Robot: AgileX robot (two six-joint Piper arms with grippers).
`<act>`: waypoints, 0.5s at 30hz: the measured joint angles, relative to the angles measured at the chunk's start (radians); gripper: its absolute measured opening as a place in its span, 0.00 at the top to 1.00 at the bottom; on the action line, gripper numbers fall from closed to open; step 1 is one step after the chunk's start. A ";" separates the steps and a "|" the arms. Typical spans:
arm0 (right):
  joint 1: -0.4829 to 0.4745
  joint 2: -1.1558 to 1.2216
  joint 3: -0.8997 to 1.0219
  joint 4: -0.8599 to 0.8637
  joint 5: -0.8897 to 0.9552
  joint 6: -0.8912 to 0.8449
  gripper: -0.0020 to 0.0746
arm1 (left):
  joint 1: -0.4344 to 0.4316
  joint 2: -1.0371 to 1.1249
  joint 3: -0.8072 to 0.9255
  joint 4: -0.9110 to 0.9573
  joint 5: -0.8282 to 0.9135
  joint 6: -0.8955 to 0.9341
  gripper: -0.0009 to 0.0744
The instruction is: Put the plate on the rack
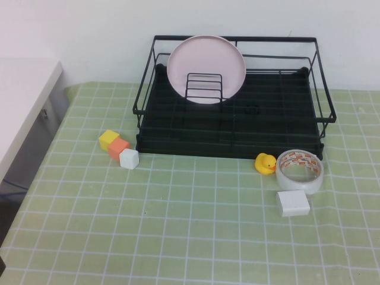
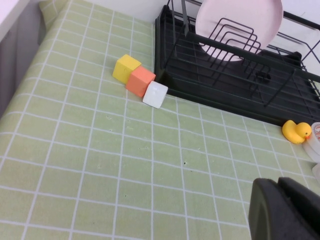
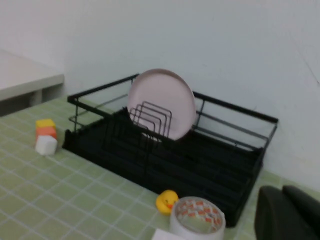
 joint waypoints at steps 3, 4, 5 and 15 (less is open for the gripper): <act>0.000 -0.038 0.024 -0.211 -0.004 0.223 0.98 | 0.000 0.000 0.000 0.000 0.000 0.000 0.99; 0.000 -0.050 0.032 -0.297 0.000 0.330 0.98 | 0.000 0.000 0.000 0.000 0.000 0.000 0.99; 0.000 -0.066 0.047 -0.405 0.003 0.462 0.98 | 0.000 0.000 0.000 0.000 0.000 -0.001 0.99; 0.000 -0.137 0.302 -0.858 -0.160 0.970 0.98 | 0.000 0.000 0.000 0.000 0.000 -0.001 0.99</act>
